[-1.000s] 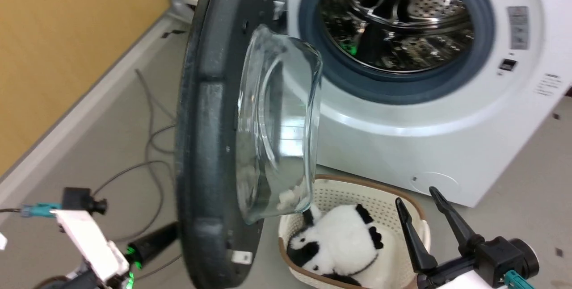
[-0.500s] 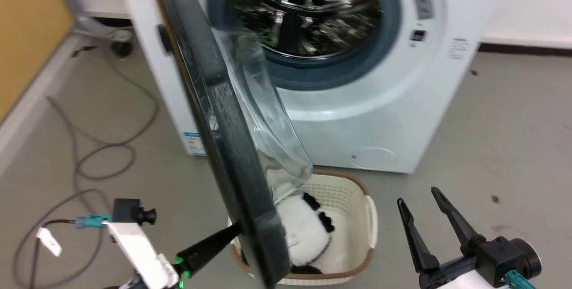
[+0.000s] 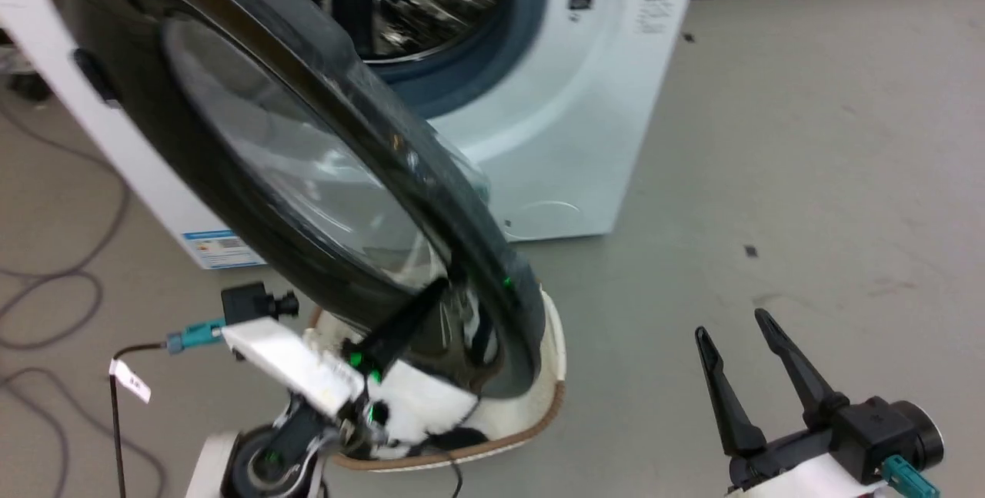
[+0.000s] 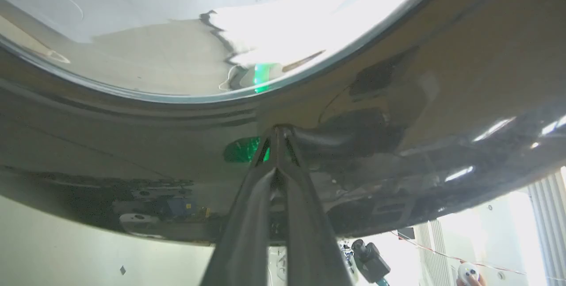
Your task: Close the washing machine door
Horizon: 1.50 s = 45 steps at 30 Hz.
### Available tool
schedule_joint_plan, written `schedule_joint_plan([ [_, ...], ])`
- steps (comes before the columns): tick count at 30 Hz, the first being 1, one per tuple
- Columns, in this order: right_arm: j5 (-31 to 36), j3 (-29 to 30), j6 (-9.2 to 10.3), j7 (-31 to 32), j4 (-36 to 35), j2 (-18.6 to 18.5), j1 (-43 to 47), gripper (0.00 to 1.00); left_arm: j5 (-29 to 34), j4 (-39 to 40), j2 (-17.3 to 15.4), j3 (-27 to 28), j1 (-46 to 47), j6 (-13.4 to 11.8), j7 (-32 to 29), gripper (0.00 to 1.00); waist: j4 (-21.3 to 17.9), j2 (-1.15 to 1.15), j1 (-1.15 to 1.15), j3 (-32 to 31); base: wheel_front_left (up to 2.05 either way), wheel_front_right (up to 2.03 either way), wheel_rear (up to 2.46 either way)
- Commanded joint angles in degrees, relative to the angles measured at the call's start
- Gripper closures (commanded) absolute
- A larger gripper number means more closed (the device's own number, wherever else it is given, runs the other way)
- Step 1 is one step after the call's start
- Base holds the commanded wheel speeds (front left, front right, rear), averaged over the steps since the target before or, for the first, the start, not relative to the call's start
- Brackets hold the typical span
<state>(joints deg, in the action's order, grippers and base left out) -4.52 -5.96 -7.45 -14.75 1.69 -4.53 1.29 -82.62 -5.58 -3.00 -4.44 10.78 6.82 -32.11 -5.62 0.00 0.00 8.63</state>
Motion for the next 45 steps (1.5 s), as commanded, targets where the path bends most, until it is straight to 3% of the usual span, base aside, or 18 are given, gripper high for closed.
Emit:
schedule_joint_plan([
  [1, 0.23, 0.01, -0.03, -0.25, -0.28, 0.37, -1.29, 0.00, -0.26, -1.76, 0.12, -0.80, 2.69, 0.57, 3.73, 1.00, -2.45, 0.00, 0.00, 1.88, 0.00, 0.00, 0.00],
  [2, 0.23, 0.01, -0.03, -0.25, -0.28, 0.37, -1.29, 0.00, -0.26, -1.76, 0.12, -0.80, 2.69, 0.57, 3.73, 1.00, -2.45, 0.00, 0.00, 1.88, 0.00, 0.00, 0.00],
  [3, 0.16, -0.08, -0.03, -0.25, -0.30, 0.54, -1.61, 0.00, -0.04, -4.47, 0.12, -1.40, 5.02, 0.61, 8.51, 1.00, -3.54, 0.00, 0.00, 2.49, 0.00, 0.00, 0.00],
  [8, 0.00, -0.42, -0.03, -0.25, -0.20, 0.95, -2.25, 0.00, 1.10, -10.41, 0.12, -3.29, 10.93, 0.65, 19.19, 1.00, -5.99, 0.00, 0.00, 3.72, 0.00, 0.00, 0.00],
  [13, -0.03, -0.27, -0.03, -0.25, -0.25, 1.18, -2.56, 0.00, 1.06, -13.39, 0.12, -4.75, 14.88, 0.66, 24.83, 1.00, -6.86, 0.00, 0.00, 4.41, 0.00, 0.00, 0.00],
  [19, 0.08, 0.13, -0.03, -0.25, -0.11, 1.41, -2.61, 0.00, 0.94, -15.27, 0.02, -7.07, 17.18, 0.66, 27.26, 1.00, -6.81, 0.00, 0.00, 4.18, 0.00, 0.00, 0.00],
  [25, 0.22, 0.44, -0.03, -0.25, 0.15, 1.52, -2.12, 0.00, 2.70, -13.74, -2.45, -11.14, 13.74, 0.66, 27.50, 1.00, -4.79, 0.00, 0.00, 1.99, 0.00, 0.00, 0.00],
  [30, 0.26, 0.93, -0.03, -0.25, 0.26, 1.54, -1.11, 0.00, 6.81, -9.49, -6.61, -16.05, 8.22, 0.67, 30.44, 1.00, -2.02, 0.00, 0.00, -0.60, 0.00, 0.00, 0.00],
  [35, 0.15, 1.24, -0.03, -0.25, 0.25, 1.41, -0.13, 0.00, 16.51, -5.06, -14.49, -22.75, 3.65, 0.67, 37.90, 1.00, 0.70, 0.00, 0.00, -2.95, 0.00, 0.00, 0.00],
  [39, -0.32, 1.03, -0.03, -0.25, -0.74, 1.14, 0.53, 0.00, 22.22, -4.16, -19.37, -24.28, 0.94, 0.67, 44.73, 1.00, 2.56, 0.00, 0.00, -4.40, 0.00, 0.00, 0.00],
  [41, -0.47, 1.11, -0.03, -0.25, -1.24, 1.01, 1.00, 0.00, 28.11, -4.47, -21.53, -23.20, 0.15, 0.51, 46.49, 1.00, 3.32, 0.00, 0.00, -5.03, 0.00, 0.00, 0.00],
  [42, -0.54, 1.13, -0.03, -0.25, -1.56, 0.98, 1.21, 0.00, 31.70, -4.32, -22.14, -22.21, -0.24, -0.14, 46.87, 0.79, 3.69, 0.00, 0.00, -5.29, 0.00, 0.00, 0.00],
  [43, -0.58, 1.18, -0.03, -0.25, -1.91, 0.93, 1.42, 0.00, 35.23, -3.02, -21.77, -19.65, -0.58, -1.12, 47.01, 0.00, 4.07, 0.00, 0.00, -5.48, 0.00, 0.00, 0.00],
  [45, -0.63, 1.02, -0.03, -0.25, -2.64, 0.75, 1.72, 0.00, 42.70, 1.42, -19.28, -12.78, -2.52, -2.83, 47.06, 0.00, 4.75, 0.00, 0.00, -5.77, 0.00, 0.00, 0.00],
])
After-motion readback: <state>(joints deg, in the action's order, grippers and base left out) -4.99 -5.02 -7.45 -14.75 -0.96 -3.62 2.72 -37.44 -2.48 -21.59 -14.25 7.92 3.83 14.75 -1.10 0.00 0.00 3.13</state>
